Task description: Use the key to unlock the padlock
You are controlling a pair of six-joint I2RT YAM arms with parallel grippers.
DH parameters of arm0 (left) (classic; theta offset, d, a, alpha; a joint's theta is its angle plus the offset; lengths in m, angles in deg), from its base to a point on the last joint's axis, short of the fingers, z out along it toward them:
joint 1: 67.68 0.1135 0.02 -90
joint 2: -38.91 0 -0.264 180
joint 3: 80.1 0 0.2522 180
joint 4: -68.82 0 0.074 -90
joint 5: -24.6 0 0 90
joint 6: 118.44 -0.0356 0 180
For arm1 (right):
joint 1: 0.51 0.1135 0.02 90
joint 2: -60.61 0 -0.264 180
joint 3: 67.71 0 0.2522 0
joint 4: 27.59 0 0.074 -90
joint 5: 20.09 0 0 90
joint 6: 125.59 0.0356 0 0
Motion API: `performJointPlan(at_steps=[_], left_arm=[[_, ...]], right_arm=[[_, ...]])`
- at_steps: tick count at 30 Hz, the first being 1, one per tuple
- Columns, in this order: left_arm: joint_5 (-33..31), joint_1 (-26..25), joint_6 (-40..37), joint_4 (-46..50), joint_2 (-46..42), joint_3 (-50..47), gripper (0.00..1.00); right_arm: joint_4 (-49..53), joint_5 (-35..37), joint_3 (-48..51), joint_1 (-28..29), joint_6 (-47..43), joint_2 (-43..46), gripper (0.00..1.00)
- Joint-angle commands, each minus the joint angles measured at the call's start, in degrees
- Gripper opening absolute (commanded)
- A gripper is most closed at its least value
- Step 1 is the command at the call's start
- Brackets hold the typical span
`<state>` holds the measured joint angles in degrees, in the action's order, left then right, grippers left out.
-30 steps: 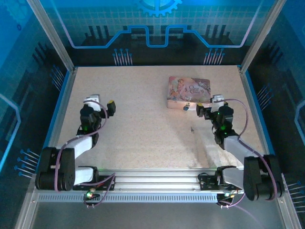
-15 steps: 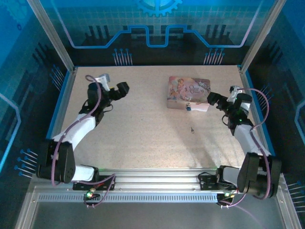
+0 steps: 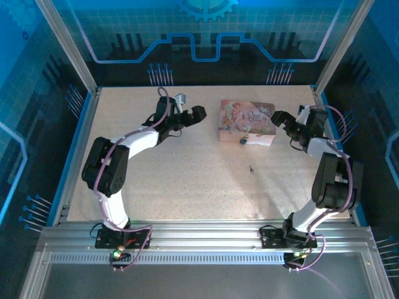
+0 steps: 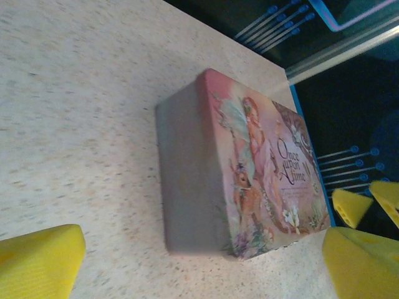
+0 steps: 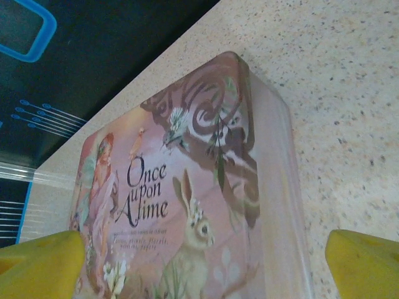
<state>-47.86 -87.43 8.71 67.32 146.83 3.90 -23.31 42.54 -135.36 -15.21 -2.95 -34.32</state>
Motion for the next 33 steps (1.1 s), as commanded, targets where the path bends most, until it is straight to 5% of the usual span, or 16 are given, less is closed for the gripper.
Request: performJointPlan(at_steps=[1, 5, 15, 33], left_arm=[[1.9, -1.8, 1.4, 0.6, 3.7, 4.6, 0.99], [2.6, -3.2, 2.0, 1.5, 8.6, 9.7, 0.98], [4.9, -5.8, 2.8, 2.0, 16.7, 17.2, 0.96], [9.9, -6.9, 1.8, 1.1, 18.6, 18.5, 0.85]], right_arm=[[0.0, -4.2, -3.2, -0.5, 0.7, -4.6, 1.00], [-4.5, -10.6, -6.0, -0.4, 1.6, -9.8, 1.00], [-4.6, -13.5, -9.5, 1.0, 0.2, -15.8, 1.00], [-2.7, -15.2, -6.7, 7.8, 0.1, -12.2, 1.00]])
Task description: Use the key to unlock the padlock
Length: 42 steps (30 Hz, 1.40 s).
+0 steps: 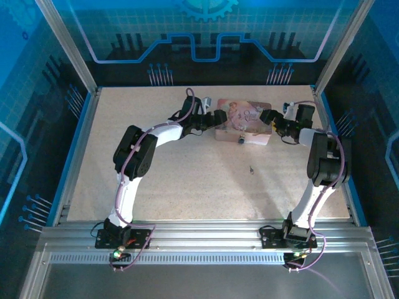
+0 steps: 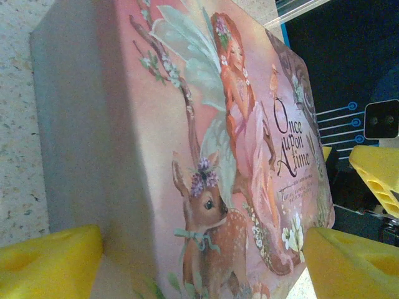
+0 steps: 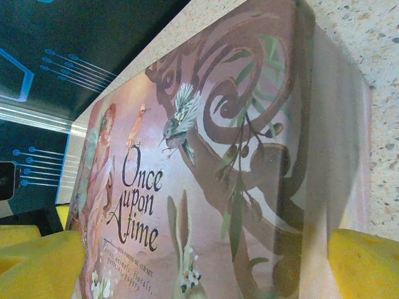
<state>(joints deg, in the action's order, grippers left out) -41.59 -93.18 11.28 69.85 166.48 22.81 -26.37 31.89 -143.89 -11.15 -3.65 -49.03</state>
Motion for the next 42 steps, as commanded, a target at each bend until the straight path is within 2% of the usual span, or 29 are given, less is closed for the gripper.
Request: performJointPlan(at_steps=[1, 7, 24, 29, 42], left_arm=[[3.5, -1.1, -1.1, -1.3, -1.7, -1.1, 0.85], [2.7, 0.0, -2.2, -2.7, -6.3, -7.1, 0.85], [1.1, 4.4, -4.2, -2.2, -21.6, -26.4, 0.86], [-1.3, 5.6, -4.2, -1.5, -24.1, -29.4, 0.90], [-4.9, 11.3, -5.3, 3.2, -35.3, -36.0, 0.94]], right_arm=[[-0.5, -4.6, 2.5, 4.2, 1.5, 2.8, 1.00], [-2.6, -4.6, 6.6, 7.7, 4.0, 6.3, 1.00], [-4.1, 3.1, 18.8, 23.3, 4.7, 19.1, 1.00], [-3.2, 7.0, 19.9, 24.9, 3.8, 20.7, 1.00], [20.0, 23.8, 19.0, 24.1, -5.2, 31.8, 1.00]])
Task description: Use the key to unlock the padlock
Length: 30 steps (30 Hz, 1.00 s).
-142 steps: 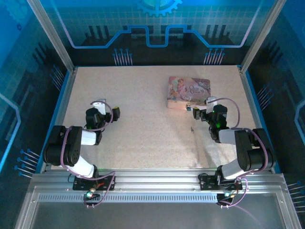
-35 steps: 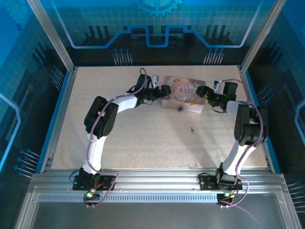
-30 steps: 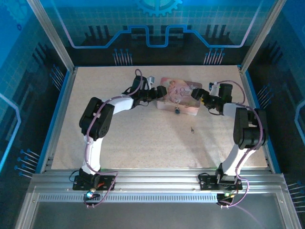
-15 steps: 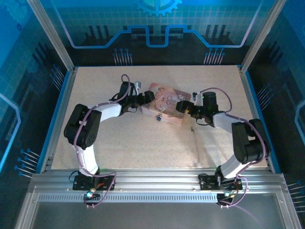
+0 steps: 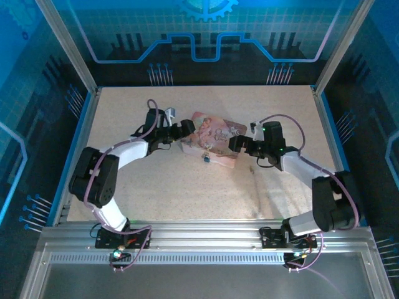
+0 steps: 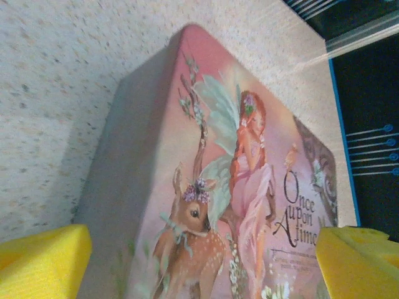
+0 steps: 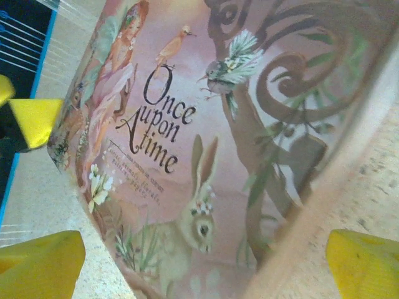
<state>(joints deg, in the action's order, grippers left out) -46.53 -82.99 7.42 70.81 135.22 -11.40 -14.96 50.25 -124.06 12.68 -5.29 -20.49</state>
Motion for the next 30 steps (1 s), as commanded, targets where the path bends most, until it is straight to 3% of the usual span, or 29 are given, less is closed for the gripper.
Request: performJointPlan(at_steps=[1, 5, 12, 18, 24, 30], left_arm=[[-0.1, 1.2, -1.6, 2.8, -5.5, -2.5, 0.94], [-0.1, 0.7, -0.4, 4.3, -11.7, -6.2, 0.93], [-6.1, -5.8, 2.1, 8.9, -23.5, -12.5, 0.91], [-10.7, -10.6, 6.3, 6.2, -27.6, -17.3, 0.91], [-11.3, -10.9, 5.9, 6.8, -28.0, -16.8, 0.91], [-11.7, -10.8, 5.5, 7.2, -28.7, -16.9, 0.91]], right_arm=[[10.9, 7.0, -0.8, 0.2, -4.4, 4.7, 1.00], [18.7, 11.8, 0.5, 0.4, -5.7, 10.3, 1.00], [27.5, 16.0, 3.6, 1.5, -6.9, 13.7, 0.83], [30.4, 19.5, 2.5, 4.7, -7.1, 8.7, 0.66], [30.7, 23.5, -1.2, 7.4, -6.6, 1.7, 0.53], [30.2, 26.5, -3.5, 8.4, -6.7, -3.0, 0.47]])
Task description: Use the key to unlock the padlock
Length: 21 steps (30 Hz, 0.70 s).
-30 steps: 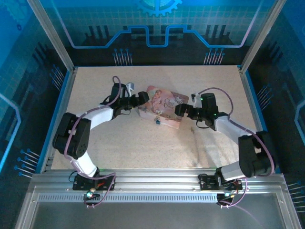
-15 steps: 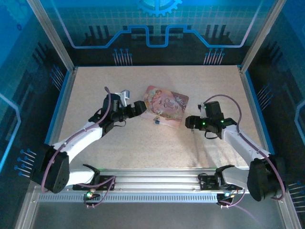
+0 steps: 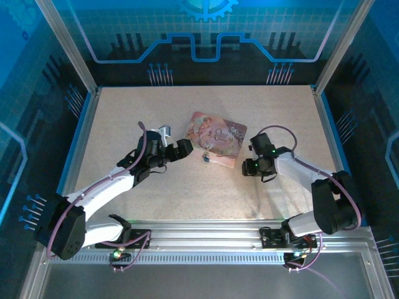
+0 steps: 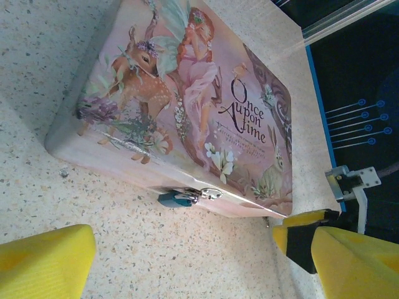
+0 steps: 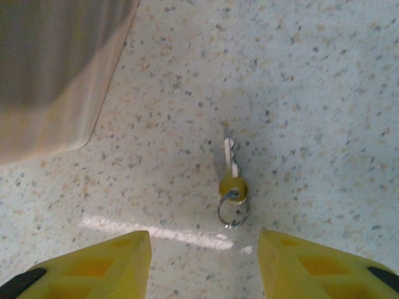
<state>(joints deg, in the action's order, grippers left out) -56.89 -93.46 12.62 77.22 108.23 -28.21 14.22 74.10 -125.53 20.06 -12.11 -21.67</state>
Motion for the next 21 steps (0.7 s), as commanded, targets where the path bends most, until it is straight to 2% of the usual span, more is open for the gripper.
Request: performJointPlan(at_steps=[1, 15, 21], left_arm=[[-1.3, -0.3, 0.2, 0.8, -1.8, -0.1, 0.91], [-1.4, -0.3, 0.2, 0.9, -1.2, 0.2, 0.92], [-1.3, -0.3, 0.2, 1.1, -0.9, 0.5, 0.92]], right_arm=[[1.2, 3.0, -2.3, 1.1, 0.1, -2.5, 0.44], [0.9, 4.4, -3.8, 1.2, 0.8, -8.6, 0.33], [1.4, 4.4, -3.6, 1.2, 1.5, -9.6, 0.25]])
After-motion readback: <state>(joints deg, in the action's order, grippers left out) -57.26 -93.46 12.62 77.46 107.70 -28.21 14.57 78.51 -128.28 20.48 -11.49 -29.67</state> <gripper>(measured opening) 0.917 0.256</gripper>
